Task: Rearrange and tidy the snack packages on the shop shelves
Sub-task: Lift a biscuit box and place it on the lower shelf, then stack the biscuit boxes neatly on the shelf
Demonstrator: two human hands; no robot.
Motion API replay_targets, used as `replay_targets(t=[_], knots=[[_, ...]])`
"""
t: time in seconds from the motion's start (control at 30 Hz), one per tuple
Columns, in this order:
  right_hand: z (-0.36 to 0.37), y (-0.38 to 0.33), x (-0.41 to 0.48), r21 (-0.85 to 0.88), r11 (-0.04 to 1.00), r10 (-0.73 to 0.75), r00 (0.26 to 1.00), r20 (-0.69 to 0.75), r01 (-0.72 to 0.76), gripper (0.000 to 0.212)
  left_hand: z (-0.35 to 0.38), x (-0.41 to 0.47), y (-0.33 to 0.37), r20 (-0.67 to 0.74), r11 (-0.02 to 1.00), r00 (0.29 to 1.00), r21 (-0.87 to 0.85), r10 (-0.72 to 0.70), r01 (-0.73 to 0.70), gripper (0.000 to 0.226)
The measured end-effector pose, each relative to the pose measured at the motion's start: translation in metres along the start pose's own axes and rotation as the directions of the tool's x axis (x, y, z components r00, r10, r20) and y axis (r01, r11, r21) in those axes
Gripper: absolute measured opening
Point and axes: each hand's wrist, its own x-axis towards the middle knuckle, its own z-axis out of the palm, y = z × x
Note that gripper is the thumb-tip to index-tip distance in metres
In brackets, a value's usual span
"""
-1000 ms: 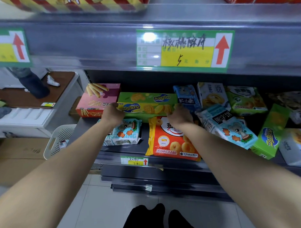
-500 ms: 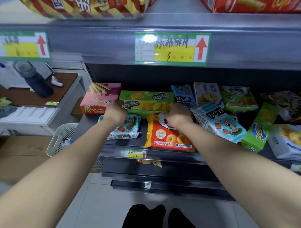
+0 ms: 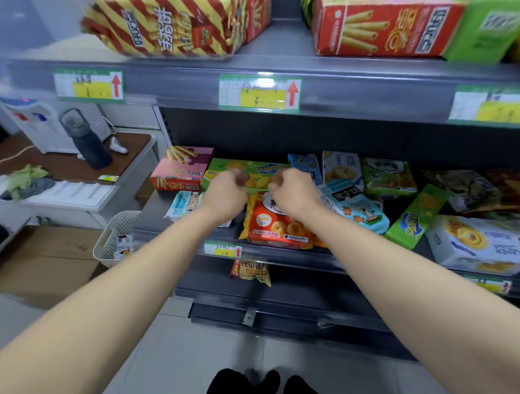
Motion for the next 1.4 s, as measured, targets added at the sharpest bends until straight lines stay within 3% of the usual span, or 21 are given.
replay_targets(t=[0.37,0.63,0.77,1.1,1.4], knots=[[-0.079,-0.013,-0.102,-0.086,0.968,-0.247,0.962,-0.119,0.237,0.026,-0.022,-0.115,0.078,-0.136,0.946,0.960,0.250,0.246,-0.207,0.040],[-0.189,-0.019,-0.139,-0.099,0.937,-0.348,0.865,-0.362,0.336,0.030,-0.053,-0.159,0.184,-0.273,0.875,0.835,0.230,0.477,-0.425,0.033],[-0.236,-0.014,-0.134,-0.142,0.942,-0.335,0.836,-0.435,0.303,0.028,-0.064,-0.155,0.224,-0.286,0.844,0.797,0.248,0.532,-0.475,0.030],[-0.306,0.012,-0.085,-0.163,0.966,-0.259,0.808,-0.529,0.202,0.032,-0.040,-0.089,0.285,-0.183,0.818,0.805,0.258,0.565,-0.515,0.032],[-0.335,0.046,-0.034,-0.163,0.979,-0.189,0.835,-0.517,0.121,0.031,0.002,-0.011,0.321,0.054,0.706,0.789,0.415,0.612,-0.575,0.046]])
